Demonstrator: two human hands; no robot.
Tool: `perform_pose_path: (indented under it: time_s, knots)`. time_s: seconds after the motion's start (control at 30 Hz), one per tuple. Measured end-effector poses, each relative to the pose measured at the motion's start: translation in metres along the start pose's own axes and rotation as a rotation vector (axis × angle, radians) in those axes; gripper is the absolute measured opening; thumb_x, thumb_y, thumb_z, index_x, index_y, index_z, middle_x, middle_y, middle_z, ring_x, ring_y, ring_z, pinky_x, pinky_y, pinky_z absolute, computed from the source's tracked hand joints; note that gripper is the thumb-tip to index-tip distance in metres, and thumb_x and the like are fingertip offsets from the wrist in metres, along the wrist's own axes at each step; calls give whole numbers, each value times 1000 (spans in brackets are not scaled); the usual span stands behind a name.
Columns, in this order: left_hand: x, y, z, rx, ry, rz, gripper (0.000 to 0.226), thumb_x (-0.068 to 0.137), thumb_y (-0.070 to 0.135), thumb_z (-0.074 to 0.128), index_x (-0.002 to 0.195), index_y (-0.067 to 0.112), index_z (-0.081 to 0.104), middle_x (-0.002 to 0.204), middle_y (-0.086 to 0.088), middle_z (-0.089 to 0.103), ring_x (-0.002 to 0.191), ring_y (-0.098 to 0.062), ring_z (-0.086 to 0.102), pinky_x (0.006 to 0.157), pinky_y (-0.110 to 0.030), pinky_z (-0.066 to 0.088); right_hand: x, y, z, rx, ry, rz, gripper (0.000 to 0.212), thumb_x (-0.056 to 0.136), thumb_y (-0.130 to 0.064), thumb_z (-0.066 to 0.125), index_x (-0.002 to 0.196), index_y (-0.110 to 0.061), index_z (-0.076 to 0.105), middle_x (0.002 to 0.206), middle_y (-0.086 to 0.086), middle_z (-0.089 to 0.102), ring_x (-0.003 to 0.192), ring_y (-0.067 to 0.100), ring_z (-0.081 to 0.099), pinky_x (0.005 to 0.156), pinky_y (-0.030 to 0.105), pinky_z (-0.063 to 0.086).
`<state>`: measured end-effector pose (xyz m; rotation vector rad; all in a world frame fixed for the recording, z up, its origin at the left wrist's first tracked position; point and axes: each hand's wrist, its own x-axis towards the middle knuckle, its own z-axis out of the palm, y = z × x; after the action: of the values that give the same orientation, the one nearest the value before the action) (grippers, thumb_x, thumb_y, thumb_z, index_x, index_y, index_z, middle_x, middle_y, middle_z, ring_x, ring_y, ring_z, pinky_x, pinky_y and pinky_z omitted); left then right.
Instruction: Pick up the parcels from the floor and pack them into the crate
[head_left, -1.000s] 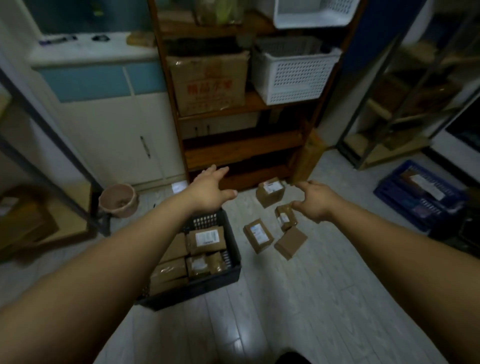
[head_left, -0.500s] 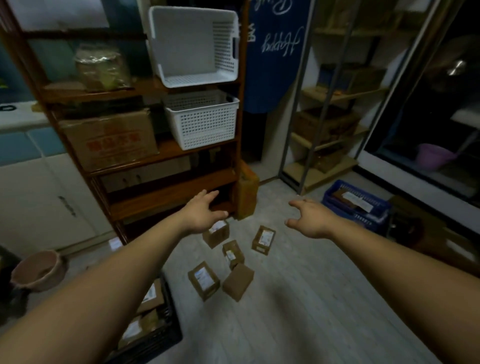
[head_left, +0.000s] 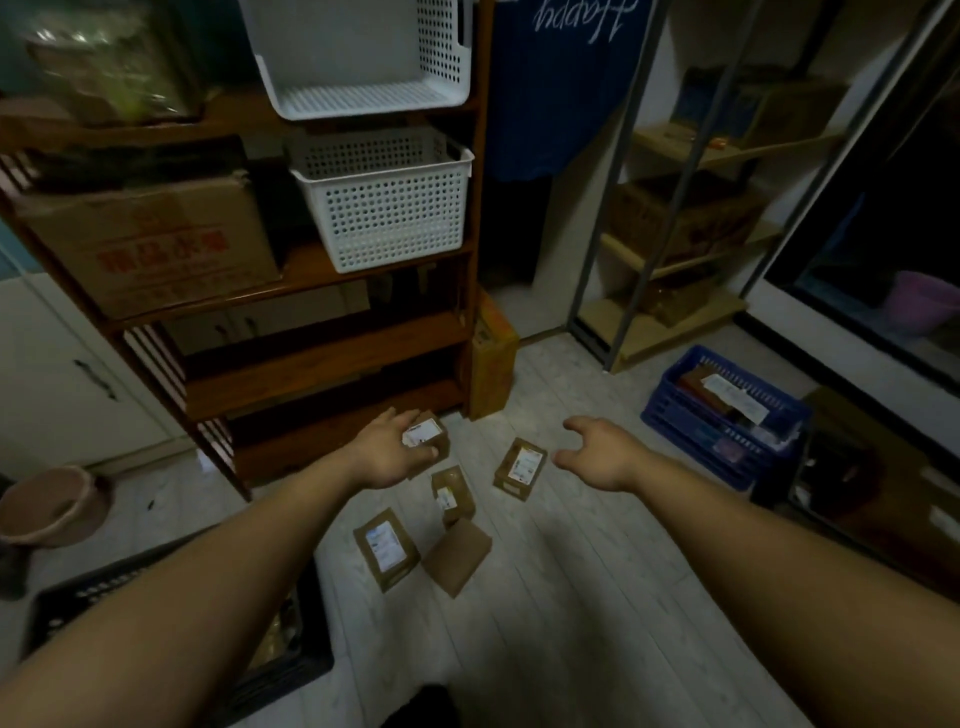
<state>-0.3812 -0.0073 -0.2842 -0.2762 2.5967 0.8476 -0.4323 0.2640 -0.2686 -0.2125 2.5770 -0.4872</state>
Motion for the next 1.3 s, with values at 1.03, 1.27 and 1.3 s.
perform_pose_path:
  time_s: [1.03,1.27,1.3]
  knots:
    - [330,-255,387,-820,47,-952,70,87,33,63,145,19,27,146,-12,39,116,-23,51,85,-24,44,493,162,365,-137,-614,13,68,90,-44,54,145,-15,28,142,12,42,122,30,47,92,36,44]
    - [414,-314,515,-1252,189,-1032,81,82,27,69,145,19,19,136,-9,46,75,-4,48,51,-20,43,558,199,508,-14,-647,64,68,86,-34,62,145,-17,33,142,12,44,124,30,47,101,31,39]
    - [422,-317,524,-1304,218,-1056,87,79,29,72,146,22,16,138,-8,44,82,-9,51,56,-25,45,562,199,521,15,-664,71,69,85,-34,62,146,-20,31,143,12,43,124,30,47,102,33,39]
